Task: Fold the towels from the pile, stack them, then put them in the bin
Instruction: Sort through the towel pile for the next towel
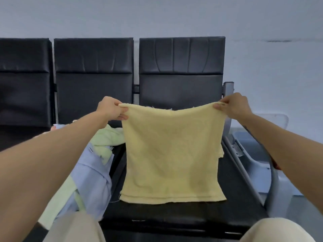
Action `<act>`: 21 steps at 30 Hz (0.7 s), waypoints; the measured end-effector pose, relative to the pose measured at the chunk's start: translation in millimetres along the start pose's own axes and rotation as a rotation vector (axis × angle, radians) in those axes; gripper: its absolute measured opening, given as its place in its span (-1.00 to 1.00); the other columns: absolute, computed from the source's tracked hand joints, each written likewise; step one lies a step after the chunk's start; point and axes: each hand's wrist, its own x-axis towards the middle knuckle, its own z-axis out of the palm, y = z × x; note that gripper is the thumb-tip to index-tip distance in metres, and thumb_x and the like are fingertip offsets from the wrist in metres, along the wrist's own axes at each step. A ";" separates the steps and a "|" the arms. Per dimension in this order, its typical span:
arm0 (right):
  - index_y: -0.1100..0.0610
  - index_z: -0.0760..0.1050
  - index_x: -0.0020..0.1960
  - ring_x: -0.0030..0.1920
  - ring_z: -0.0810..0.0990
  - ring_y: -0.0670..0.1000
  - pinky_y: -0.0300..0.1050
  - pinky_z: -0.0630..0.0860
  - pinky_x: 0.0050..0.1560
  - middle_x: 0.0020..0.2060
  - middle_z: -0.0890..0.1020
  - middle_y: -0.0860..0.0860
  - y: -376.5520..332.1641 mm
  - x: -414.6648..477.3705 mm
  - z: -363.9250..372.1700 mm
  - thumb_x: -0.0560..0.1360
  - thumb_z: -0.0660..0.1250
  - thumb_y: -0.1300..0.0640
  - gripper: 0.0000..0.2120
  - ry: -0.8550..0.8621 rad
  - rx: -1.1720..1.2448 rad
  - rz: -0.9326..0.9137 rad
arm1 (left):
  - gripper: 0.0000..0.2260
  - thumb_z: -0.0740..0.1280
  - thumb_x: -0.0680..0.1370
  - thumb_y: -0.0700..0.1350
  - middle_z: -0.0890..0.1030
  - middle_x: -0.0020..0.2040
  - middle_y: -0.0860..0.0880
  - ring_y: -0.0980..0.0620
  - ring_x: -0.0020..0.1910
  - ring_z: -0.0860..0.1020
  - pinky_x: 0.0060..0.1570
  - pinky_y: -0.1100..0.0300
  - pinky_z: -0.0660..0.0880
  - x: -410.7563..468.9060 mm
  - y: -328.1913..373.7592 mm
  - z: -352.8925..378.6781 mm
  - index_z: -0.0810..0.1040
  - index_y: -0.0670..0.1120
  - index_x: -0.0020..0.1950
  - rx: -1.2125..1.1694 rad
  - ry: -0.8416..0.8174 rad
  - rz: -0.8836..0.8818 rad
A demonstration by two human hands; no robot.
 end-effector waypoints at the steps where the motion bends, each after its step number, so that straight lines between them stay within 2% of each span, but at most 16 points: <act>1: 0.15 0.66 -0.09 -0.25 0.60 0.02 -0.08 0.52 -0.10 -0.28 0.63 0.05 10.5 -1.6 12.2 0.49 0.42 0.00 -0.79 -0.015 0.007 0.021 | -0.90 0.40 0.53 -0.23 0.67 -0.09 -0.19 -0.07 -0.17 0.69 -0.07 0.14 0.63 -0.7 -12.4 10.7 0.62 -0.23 0.01 0.007 -0.004 -0.004; 3: 0.17 0.65 -0.10 -0.48 0.60 -0.10 -0.09 0.60 -0.25 -0.37 0.63 0.05 27.4 -8.2 34.5 0.48 0.45 0.04 -0.82 -0.075 0.060 0.052 | -0.95 0.40 0.53 -0.22 0.68 -0.12 -0.16 -0.04 -0.14 0.69 -0.03 0.15 0.62 -5.2 -37.2 29.1 0.63 -0.20 -0.05 0.038 -0.016 -0.006; 4: 0.19 0.64 -0.09 -0.53 0.59 -0.14 -0.13 0.62 -0.30 -0.37 0.64 0.07 34.2 -13.1 44.6 0.48 0.45 0.08 -0.84 -0.106 0.109 0.073 | -0.96 0.40 0.53 -0.21 0.68 -0.13 -0.14 -0.03 -0.13 0.68 0.00 0.12 0.61 -8.4 -49.2 36.6 0.63 -0.17 -0.08 0.059 -0.022 0.000; 6: 0.20 0.64 -0.07 -0.46 0.63 -0.16 -0.23 0.63 -0.27 -0.30 0.68 0.11 47.7 -25.0 64.4 0.47 0.46 0.11 -0.86 -0.151 0.168 0.097 | -0.97 0.41 0.51 -0.18 0.68 -0.16 -0.10 -0.05 -0.10 0.66 0.03 0.04 0.60 -14.9 -74.2 50.6 0.64 -0.12 -0.11 0.118 -0.023 0.011; 7: 0.17 0.65 -0.09 -0.37 0.66 -0.12 -0.21 0.64 -0.18 -0.26 0.70 0.12 55.2 -30.6 74.4 0.46 0.47 0.09 -0.86 -0.162 0.163 0.093 | -0.97 0.41 0.50 -0.16 0.67 -0.18 -0.08 -0.06 -0.10 0.65 -0.02 0.04 0.58 -18.6 -86.3 56.8 0.65 -0.10 -0.12 0.159 -0.016 0.023; 9: 0.13 0.66 -0.13 -0.18 0.69 0.02 -0.07 0.62 -0.05 -0.22 0.71 0.09 66.0 -43.5 88.2 0.44 0.48 0.00 -0.81 -0.195 0.168 0.104 | -0.94 0.41 0.50 -0.14 0.65 -0.20 -0.06 -0.01 -0.17 0.59 -0.18 0.24 0.48 -29.6 -104.9 66.0 0.64 -0.10 -0.13 0.232 -0.023 0.070; 11: 0.11 0.68 -0.12 -0.15 0.67 0.01 -0.06 0.57 -0.07 -0.22 0.70 0.03 73.4 -59.9 98.5 0.44 0.44 -0.10 -0.73 -0.231 0.187 0.130 | -0.96 0.40 0.52 -0.13 0.62 -0.23 0.04 0.15 -0.24 0.53 -0.32 0.44 0.35 -43.9 -121.7 73.5 0.62 -0.06 -0.12 0.289 -0.065 0.124; 13: 0.10 0.68 -0.13 -0.17 0.65 -0.02 -0.08 0.57 -0.07 -0.22 0.70 0.00 81.1 -75.7 107.6 0.46 0.38 -0.18 -0.66 -0.245 0.188 0.159 | -0.98 0.40 0.52 -0.12 0.61 -0.20 0.08 0.20 -0.20 0.53 -0.30 0.44 0.34 -55.9 -139.9 77.8 0.62 -0.04 -0.09 0.305 -0.115 0.138; 16: 0.12 0.69 -0.15 -0.21 0.65 -0.06 -0.25 0.58 -0.22 -0.20 0.70 0.01 97.7 -91.9 116.8 0.45 0.45 -0.03 -0.79 -0.301 0.214 0.208 | -0.98 0.41 0.52 -0.13 0.63 -0.15 0.07 0.08 -0.12 0.58 -0.22 0.33 0.39 -64.3 -158.3 75.1 0.63 -0.03 -0.10 0.329 -0.166 0.139; 19: 0.11 0.68 -0.15 -0.19 0.60 -0.13 -0.20 0.59 -0.13 -0.17 0.68 -0.02 102.9 -94.5 113.3 0.40 0.52 0.16 -0.96 -0.355 0.088 0.160 | -0.96 0.41 0.51 -0.16 0.64 -0.13 0.02 0.10 -0.12 0.57 -0.19 0.33 0.41 -64.4 -157.5 67.4 0.65 -0.09 -0.07 0.323 -0.155 0.199; 21: 0.10 0.66 -0.11 -0.18 0.57 -0.15 -0.26 0.51 -0.15 -0.16 0.67 -0.03 98.8 -92.8 106.7 0.39 0.52 0.20 -0.91 -0.330 0.063 0.134 | -0.96 0.40 0.51 -0.18 0.64 -0.15 0.01 0.11 -0.16 0.55 -0.22 0.33 0.39 -64.0 -155.7 63.5 0.65 -0.12 -0.09 0.334 -0.131 0.245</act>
